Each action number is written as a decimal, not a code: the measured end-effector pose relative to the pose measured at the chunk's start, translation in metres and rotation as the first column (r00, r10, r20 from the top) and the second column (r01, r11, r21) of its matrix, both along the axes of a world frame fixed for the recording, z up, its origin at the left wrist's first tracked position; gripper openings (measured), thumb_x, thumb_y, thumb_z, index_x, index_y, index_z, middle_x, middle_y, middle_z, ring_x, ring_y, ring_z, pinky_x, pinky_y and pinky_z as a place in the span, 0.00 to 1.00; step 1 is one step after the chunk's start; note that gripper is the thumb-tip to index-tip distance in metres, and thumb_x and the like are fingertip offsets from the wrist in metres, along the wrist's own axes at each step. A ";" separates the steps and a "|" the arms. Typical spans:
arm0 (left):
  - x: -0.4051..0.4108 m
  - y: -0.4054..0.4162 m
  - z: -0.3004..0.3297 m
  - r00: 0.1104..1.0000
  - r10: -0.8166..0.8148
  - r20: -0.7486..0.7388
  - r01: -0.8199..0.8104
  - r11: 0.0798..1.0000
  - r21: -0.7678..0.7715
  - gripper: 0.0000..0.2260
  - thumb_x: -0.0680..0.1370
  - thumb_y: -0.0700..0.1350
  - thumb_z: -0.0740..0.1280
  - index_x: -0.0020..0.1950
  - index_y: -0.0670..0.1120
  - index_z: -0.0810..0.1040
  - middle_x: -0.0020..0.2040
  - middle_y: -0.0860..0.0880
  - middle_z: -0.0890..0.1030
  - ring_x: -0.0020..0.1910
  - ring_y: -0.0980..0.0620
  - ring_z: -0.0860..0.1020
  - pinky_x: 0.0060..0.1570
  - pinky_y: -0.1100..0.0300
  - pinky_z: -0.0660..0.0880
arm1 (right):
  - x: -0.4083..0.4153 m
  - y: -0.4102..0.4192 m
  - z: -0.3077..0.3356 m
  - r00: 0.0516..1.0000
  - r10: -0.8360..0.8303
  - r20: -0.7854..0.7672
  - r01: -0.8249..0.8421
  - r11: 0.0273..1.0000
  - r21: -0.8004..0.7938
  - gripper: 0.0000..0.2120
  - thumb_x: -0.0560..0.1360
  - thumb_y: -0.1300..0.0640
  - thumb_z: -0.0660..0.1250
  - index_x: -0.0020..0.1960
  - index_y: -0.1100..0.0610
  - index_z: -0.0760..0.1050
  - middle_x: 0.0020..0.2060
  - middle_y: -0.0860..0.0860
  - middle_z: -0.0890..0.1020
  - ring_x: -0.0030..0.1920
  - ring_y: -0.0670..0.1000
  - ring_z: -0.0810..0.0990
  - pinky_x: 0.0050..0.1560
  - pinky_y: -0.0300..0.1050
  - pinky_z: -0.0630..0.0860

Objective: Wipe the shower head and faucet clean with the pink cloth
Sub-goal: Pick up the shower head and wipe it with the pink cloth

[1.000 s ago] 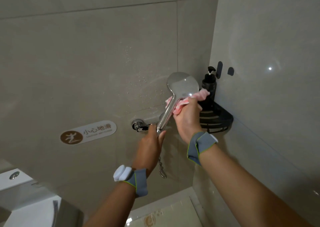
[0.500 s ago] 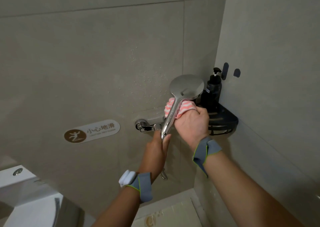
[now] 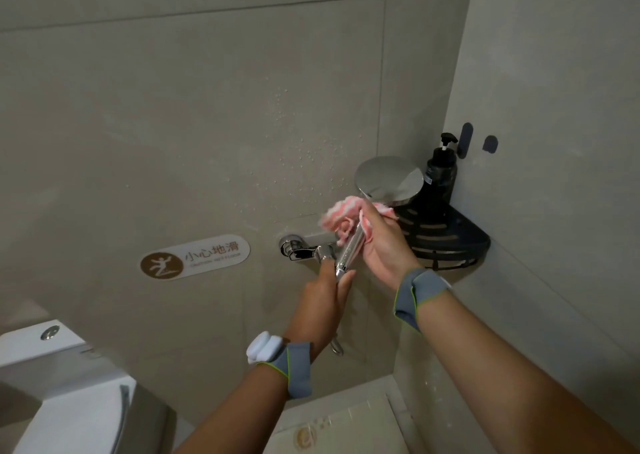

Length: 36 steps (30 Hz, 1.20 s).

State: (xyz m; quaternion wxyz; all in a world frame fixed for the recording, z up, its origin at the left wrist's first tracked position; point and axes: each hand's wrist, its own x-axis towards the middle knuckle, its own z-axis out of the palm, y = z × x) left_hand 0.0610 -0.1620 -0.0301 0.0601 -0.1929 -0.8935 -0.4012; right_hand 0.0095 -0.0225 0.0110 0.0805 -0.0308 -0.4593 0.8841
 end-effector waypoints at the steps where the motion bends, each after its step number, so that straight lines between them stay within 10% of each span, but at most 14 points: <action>1: 0.000 0.001 -0.001 1.000 0.006 -0.001 -0.006 1.000 -0.012 0.15 0.86 0.52 0.62 0.61 0.40 0.71 0.46 0.37 0.85 0.48 0.31 0.80 0.42 0.43 0.75 | -0.004 -0.003 0.002 0.997 -0.070 0.031 0.068 0.996 0.056 0.14 0.83 0.52 0.60 0.47 0.60 0.77 0.34 0.53 0.82 0.32 0.50 0.80 0.32 0.42 0.78; 5: -0.009 0.005 -0.004 0.997 0.044 -0.063 -0.055 0.981 -0.188 0.18 0.86 0.54 0.60 0.66 0.40 0.69 0.50 0.36 0.85 0.51 0.30 0.80 0.43 0.43 0.72 | -0.005 -0.023 -0.005 0.932 -0.298 0.207 0.241 0.935 0.260 0.13 0.83 0.54 0.60 0.43 0.60 0.74 0.33 0.55 0.82 0.33 0.53 0.82 0.39 0.46 0.80; 11: -0.024 -0.007 -0.009 0.996 0.008 -0.094 -0.024 0.986 -0.168 0.12 0.84 0.39 0.62 0.66 0.40 0.67 0.50 0.35 0.83 0.47 0.28 0.79 0.37 0.47 0.68 | 0.018 -0.052 -0.028 0.972 -0.178 0.155 0.088 0.882 0.462 0.10 0.79 0.60 0.66 0.41 0.51 0.69 0.40 0.52 0.78 0.39 0.44 0.80 0.44 0.34 0.77; 18: -0.015 -0.007 0.003 0.991 -0.091 0.096 0.065 0.967 0.245 0.07 0.87 0.46 0.61 0.51 0.46 0.72 0.36 0.55 0.75 0.34 0.57 0.74 0.35 0.67 0.68 | 0.017 -0.033 -0.015 0.990 0.055 0.127 -0.071 0.990 0.124 0.06 0.81 0.60 0.66 0.53 0.62 0.79 0.45 0.57 0.86 0.43 0.51 0.85 0.46 0.43 0.82; 25: -0.019 -0.015 0.022 0.811 -0.432 0.395 0.206 0.842 0.498 0.12 0.89 0.43 0.52 0.56 0.38 0.72 0.35 0.49 0.69 0.33 0.53 0.69 0.37 0.58 0.66 | 0.008 -0.011 0.004 0.992 0.124 0.016 -0.125 0.980 0.152 0.05 0.82 0.58 0.63 0.50 0.59 0.75 0.38 0.52 0.86 0.39 0.50 0.85 0.37 0.42 0.80; 33: -0.023 -0.001 0.006 0.999 -0.012 -0.034 0.017 0.991 0.136 0.08 0.87 0.42 0.59 0.62 0.40 0.74 0.48 0.41 0.81 0.47 0.40 0.80 0.42 0.50 0.71 | 0.014 -0.033 -0.024 0.997 -0.001 0.072 -0.040 0.822 0.568 0.10 0.80 0.55 0.66 0.53 0.62 0.80 0.50 0.61 0.86 0.52 0.60 0.84 0.59 0.51 0.80; 36: -0.016 -0.002 0.007 0.999 -0.048 -0.010 0.049 0.972 0.231 0.08 0.88 0.43 0.58 0.58 0.41 0.74 0.45 0.43 0.80 0.41 0.49 0.76 0.41 0.50 0.70 | 0.020 -0.033 -0.016 0.999 0.039 0.022 -0.045 0.884 0.466 0.09 0.82 0.54 0.64 0.49 0.54 0.82 0.45 0.55 0.87 0.48 0.52 0.86 0.48 0.42 0.81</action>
